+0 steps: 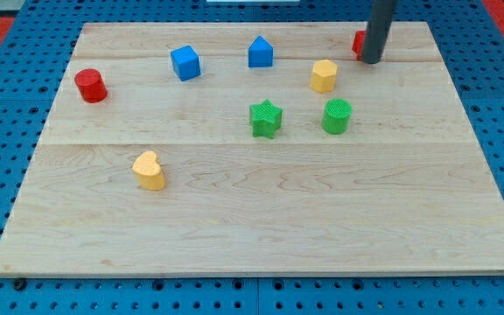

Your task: Slide the red circle towards the red star

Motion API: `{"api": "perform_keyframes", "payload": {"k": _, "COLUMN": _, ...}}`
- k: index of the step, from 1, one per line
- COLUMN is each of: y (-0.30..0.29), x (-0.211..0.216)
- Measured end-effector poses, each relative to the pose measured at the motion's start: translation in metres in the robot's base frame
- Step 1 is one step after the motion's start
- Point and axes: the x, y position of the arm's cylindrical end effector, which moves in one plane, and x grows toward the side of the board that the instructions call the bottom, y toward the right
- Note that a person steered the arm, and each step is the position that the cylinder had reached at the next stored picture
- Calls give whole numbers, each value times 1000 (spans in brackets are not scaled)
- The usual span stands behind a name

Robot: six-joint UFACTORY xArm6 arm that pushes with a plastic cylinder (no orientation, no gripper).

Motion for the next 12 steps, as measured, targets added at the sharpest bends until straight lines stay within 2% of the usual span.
{"api": "perform_keyframes", "payload": {"k": 1, "y": -19, "x": -10}}
{"api": "perform_keyframes", "payload": {"k": 2, "y": -71, "x": 23}}
{"api": "perform_keyframes", "payload": {"k": 3, "y": -160, "x": 24}}
{"api": "perform_keyframes", "payload": {"k": 4, "y": -185, "x": 62}}
{"api": "perform_keyframes", "payload": {"k": 5, "y": -253, "x": 113}}
{"api": "perform_keyframes", "payload": {"k": 6, "y": -376, "x": 142}}
{"api": "perform_keyframes", "payload": {"k": 7, "y": -487, "x": 114}}
{"api": "perform_keyframes", "payload": {"k": 8, "y": -481, "x": 80}}
{"api": "perform_keyframes", "payload": {"k": 9, "y": -470, "x": 71}}
{"api": "perform_keyframes", "payload": {"k": 10, "y": -428, "x": 54}}
{"api": "perform_keyframes", "payload": {"k": 11, "y": -420, "x": 59}}
{"api": "perform_keyframes", "payload": {"k": 12, "y": -344, "x": 70}}
